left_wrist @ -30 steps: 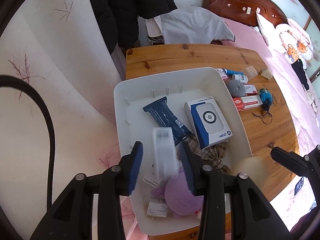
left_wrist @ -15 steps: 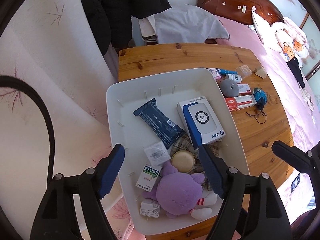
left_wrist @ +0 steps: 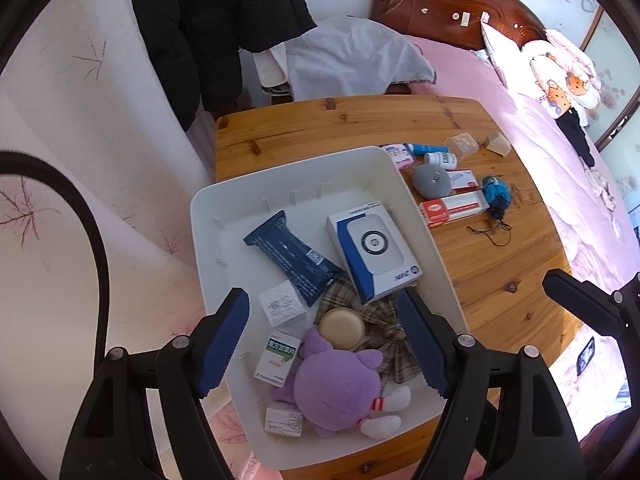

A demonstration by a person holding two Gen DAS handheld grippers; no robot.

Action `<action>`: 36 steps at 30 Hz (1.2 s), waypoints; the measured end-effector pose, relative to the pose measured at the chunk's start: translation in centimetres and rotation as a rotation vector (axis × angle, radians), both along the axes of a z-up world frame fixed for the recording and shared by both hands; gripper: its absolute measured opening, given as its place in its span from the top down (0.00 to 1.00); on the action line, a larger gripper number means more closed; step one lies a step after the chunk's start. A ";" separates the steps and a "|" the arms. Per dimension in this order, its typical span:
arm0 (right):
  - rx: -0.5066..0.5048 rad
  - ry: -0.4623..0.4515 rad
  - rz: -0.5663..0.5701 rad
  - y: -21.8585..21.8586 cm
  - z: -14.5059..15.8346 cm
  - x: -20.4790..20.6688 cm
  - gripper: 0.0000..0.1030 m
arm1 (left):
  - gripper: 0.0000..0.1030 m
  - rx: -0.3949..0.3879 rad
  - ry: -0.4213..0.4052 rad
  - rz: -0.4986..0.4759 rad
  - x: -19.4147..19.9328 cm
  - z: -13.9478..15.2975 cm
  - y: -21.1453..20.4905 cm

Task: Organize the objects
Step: 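Move both tools back toward the clear box and beige block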

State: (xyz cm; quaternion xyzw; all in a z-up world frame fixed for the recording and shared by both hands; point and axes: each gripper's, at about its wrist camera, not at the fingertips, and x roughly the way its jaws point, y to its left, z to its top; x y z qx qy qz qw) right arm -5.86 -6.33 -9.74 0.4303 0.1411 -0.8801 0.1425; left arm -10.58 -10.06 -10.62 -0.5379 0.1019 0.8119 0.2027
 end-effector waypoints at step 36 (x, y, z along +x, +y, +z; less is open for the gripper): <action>-0.149 -0.040 -0.324 24.7 -4.0 -4.1 0.34 | 0.23 -0.097 0.034 -0.250 -2.1 3.3 23.0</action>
